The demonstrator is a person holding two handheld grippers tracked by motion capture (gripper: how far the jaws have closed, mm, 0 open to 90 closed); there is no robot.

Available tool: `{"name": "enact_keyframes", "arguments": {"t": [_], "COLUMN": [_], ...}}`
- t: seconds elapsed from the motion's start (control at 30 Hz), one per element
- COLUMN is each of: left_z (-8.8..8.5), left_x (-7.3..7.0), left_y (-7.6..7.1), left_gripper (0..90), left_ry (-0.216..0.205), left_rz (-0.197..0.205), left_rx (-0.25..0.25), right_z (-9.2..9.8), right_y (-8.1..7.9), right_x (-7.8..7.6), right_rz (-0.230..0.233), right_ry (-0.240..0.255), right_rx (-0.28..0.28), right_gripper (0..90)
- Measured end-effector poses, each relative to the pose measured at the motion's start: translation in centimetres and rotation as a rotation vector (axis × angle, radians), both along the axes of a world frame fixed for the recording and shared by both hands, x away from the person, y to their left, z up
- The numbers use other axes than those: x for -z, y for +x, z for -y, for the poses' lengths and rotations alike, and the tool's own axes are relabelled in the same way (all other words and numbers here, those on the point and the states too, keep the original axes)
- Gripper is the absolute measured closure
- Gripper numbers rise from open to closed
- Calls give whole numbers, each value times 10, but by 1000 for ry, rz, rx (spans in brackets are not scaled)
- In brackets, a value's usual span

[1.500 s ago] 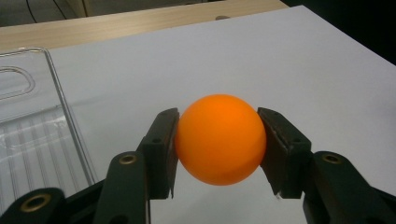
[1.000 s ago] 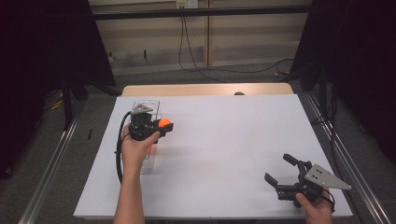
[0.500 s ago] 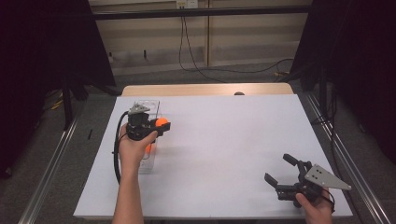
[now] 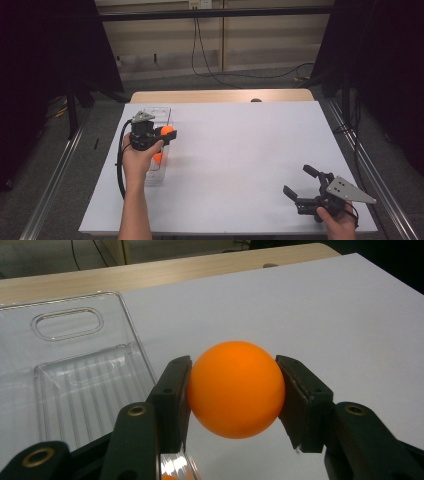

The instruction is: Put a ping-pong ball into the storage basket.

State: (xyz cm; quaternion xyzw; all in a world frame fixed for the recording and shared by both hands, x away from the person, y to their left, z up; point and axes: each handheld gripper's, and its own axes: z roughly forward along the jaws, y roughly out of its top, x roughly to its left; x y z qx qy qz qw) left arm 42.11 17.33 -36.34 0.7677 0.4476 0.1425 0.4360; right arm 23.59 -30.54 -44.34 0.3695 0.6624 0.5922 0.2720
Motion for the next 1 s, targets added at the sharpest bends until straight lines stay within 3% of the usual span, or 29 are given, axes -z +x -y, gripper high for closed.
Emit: {"name": "enact_keyframes", "arguments": {"t": [0.37,1.0], "left_z": [-7,-24], "left_x": [1,3], "left_y": [0,-1], "left_gripper": [510,510], "left_ry": [32,45], "left_rz": [10,15], "left_rx": [-45,-112], "right_z": [0,0], "right_y": [0,0], "right_x": [0,0], "right_rz": [1,-2], "right_ry": [-1,-1], "right_rx": [0,0], "right_gripper": [18,18]}}
